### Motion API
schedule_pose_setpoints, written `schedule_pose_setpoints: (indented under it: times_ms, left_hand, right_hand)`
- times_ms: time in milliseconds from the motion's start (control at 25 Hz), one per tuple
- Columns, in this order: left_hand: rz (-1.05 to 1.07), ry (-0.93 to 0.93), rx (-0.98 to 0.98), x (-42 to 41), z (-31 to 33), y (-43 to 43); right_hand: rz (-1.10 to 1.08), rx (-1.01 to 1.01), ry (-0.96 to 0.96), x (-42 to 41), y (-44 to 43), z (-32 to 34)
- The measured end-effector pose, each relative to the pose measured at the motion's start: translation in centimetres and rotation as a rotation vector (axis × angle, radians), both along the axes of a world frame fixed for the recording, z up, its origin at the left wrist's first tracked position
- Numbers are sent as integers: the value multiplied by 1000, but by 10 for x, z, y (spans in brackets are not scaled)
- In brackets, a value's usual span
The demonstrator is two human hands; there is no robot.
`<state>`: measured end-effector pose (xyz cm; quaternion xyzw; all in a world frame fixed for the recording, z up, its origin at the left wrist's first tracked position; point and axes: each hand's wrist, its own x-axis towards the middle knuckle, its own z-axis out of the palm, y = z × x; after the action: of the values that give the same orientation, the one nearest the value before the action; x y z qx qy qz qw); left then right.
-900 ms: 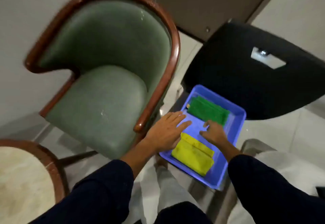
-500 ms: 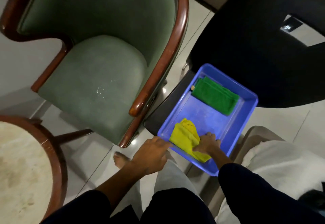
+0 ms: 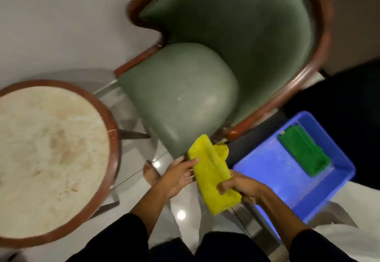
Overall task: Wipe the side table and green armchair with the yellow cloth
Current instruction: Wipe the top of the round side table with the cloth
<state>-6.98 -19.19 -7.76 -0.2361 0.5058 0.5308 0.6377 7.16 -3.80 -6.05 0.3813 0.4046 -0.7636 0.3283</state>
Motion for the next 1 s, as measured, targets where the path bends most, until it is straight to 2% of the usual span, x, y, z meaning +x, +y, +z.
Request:
schedule_pose_setpoints:
  times_ms: [80, 160, 240, 320, 360, 440, 520, 600, 640, 720, 800, 880, 1000]
  left_hand:
    - [140, 71, -37, -45, -7, -50]
    - [181, 207, -110, -87, -8, -102]
    - [256, 352, -178, -122, -18, -160]
    - [305, 424, -198, -140, -34, -203]
    - [246, 482, -271, -146, -41, -218]
    - [-104, 684, -576, -153, -65, -245]
    - [-347, 1027, -846, -165, -85, -270]
    - [-434, 1404, -932, -191, -105, -293]
    - [-495, 1499, -959, -209, -117, -306]
    - [-646, 1551, -1035, -241, -140, -327]
    - [-704, 1517, -1088, -257, -163, -346]
    - [-675, 1502, -1068, -257, -178, -356]
    - [-624, 1541, -1075, -258, -180, -355]
  right_hand:
    - [309, 79, 87, -57, -24, -5]
    - [572, 261, 190, -115, -45, -15]
    - [537, 493, 239, -180, -78, -39]
    - [326, 678, 248, -240, -112, -61]
    - [255, 759, 267, -264, -132, -72]
    - [274, 1016, 320, -294, -176, -93]
    - [346, 1307, 349, -292, -224, -111]
    - [391, 1333, 315, -281, -273, -125]
    - [423, 1302, 269, -281, -294, -133]
    - [406, 1336, 195, -303, -315, -145]
    - [342, 1441, 192, -349, -307, -159]
    - [426, 1546, 316, -406, -288, -172]
    - [630, 1601, 501, -482, -283, -179]
